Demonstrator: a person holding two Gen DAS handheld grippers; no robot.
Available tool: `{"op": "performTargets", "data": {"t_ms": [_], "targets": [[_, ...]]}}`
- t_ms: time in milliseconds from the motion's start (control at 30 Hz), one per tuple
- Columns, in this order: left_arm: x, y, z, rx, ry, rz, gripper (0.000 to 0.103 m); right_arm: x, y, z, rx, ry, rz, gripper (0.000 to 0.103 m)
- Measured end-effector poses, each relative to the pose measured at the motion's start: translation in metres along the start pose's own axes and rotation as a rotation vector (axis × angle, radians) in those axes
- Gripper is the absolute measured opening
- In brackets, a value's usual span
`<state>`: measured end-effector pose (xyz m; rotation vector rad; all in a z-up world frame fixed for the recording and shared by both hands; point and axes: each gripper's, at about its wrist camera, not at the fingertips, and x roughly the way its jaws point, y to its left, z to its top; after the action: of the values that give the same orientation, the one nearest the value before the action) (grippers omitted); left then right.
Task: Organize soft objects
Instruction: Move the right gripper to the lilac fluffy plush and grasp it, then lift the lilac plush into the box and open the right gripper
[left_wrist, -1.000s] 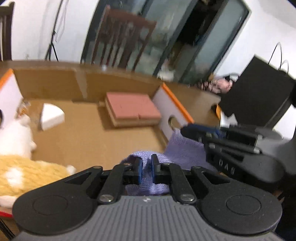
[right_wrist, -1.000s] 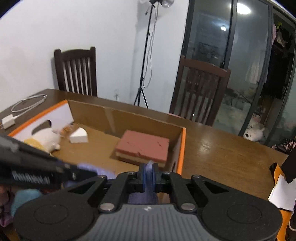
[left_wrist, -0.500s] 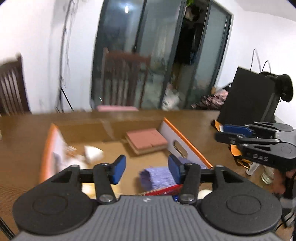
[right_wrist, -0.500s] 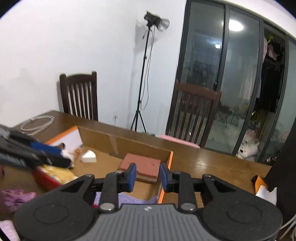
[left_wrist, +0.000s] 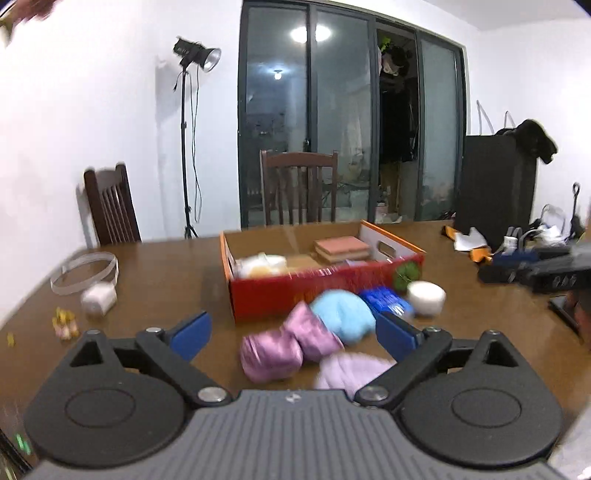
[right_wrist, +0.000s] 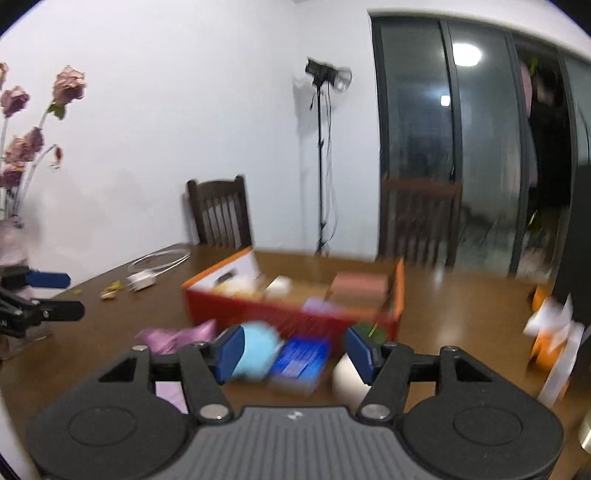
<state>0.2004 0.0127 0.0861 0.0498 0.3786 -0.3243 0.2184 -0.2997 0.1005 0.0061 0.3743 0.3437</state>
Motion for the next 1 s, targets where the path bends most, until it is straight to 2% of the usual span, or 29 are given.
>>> {"op": "performTargets", "data": {"t_ms": [100, 200, 367, 467, 567, 667, 733, 867, 1000], "targets": [[-0.014, 0.005, -0.015, -0.038, 0.002, -0.037, 0.099, -0.007, 0.016, -0.021, 0.044, 0.066, 0.023, 0.06], [-0.009, 0.01, -0.011, -0.062, 0.022, -0.004, 0.099, -0.009, 0.033, -0.025, 0.042, 0.07, 0.069, 0.06], [-0.001, 0.021, -0.012, -0.117, -0.002, 0.036, 0.099, -0.002, 0.047, -0.021, 0.009, 0.069, 0.078, 0.06], [0.016, 0.032, -0.015, -0.183, 0.049, 0.029, 0.098, 0.009, 0.047, -0.021, 0.017, 0.094, 0.076, 0.06], [0.035, 0.04, -0.022, -0.231, 0.094, -0.002, 0.093, 0.023, 0.049, -0.025, 0.036, 0.129, 0.081, 0.06], [0.055, 0.044, -0.03, -0.301, 0.133, -0.072, 0.072, 0.04, 0.051, -0.031, 0.072, 0.176, 0.123, 0.06], [0.07, 0.047, -0.034, -0.353, 0.168, -0.115, 0.051, 0.053, 0.053, -0.037, 0.108, 0.214, 0.164, 0.06], [0.086, 0.039, -0.04, -0.364, 0.206, -0.151, 0.035, 0.073, 0.049, -0.048, 0.251, 0.272, 0.231, 0.053], [0.083, 0.028, -0.046, -0.357, 0.266, -0.238, 0.032, 0.082, 0.044, -0.053, 0.284, 0.27, 0.164, 0.048]]}}
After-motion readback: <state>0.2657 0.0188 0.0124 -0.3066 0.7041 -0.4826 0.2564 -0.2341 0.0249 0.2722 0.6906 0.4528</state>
